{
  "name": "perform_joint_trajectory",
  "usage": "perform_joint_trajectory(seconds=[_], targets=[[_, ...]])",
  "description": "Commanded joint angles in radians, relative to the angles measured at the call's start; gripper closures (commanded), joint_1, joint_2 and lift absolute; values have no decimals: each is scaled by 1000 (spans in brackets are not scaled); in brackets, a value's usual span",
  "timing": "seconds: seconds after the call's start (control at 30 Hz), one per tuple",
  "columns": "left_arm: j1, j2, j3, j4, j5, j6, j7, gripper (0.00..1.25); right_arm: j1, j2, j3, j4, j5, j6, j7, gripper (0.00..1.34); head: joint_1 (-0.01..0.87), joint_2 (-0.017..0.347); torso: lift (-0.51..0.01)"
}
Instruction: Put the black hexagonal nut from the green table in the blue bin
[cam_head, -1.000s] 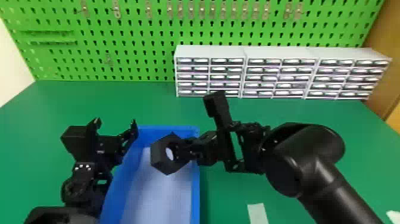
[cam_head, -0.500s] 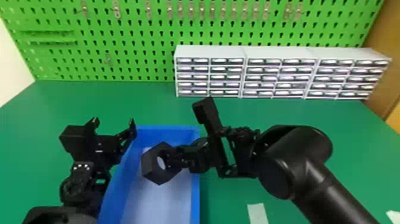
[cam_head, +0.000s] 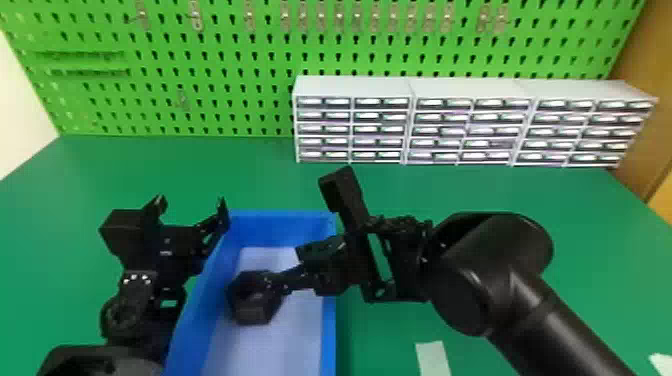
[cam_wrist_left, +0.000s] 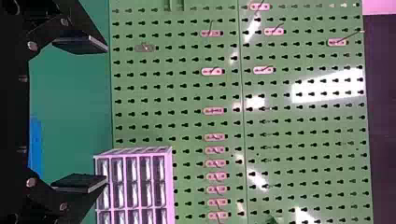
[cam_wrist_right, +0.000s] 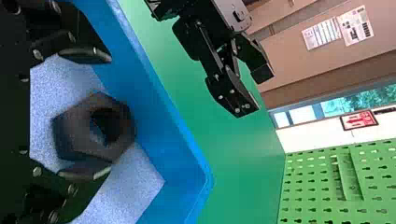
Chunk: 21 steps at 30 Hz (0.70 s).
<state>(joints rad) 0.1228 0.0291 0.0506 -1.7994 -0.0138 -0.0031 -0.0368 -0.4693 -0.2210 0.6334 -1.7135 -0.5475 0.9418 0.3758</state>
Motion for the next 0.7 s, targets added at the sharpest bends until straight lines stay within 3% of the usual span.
perform_joint_trajectory(seconds=[0.0, 0.37, 0.67], targets=[[0, 0, 0, 0, 0, 0, 0, 282, 3, 0, -7, 0, 0, 0, 0, 325, 657, 57, -95], [-2, 0, -3, 0, -2, 0, 0, 282, 21, 2, -55, 0, 11, 8, 2, 325, 657, 57, -95], [-2, 0, -5, 0, -5, 0, 1, 282, 80, 22, -198, -54, 104, -15, 2, 325, 657, 57, -95]])
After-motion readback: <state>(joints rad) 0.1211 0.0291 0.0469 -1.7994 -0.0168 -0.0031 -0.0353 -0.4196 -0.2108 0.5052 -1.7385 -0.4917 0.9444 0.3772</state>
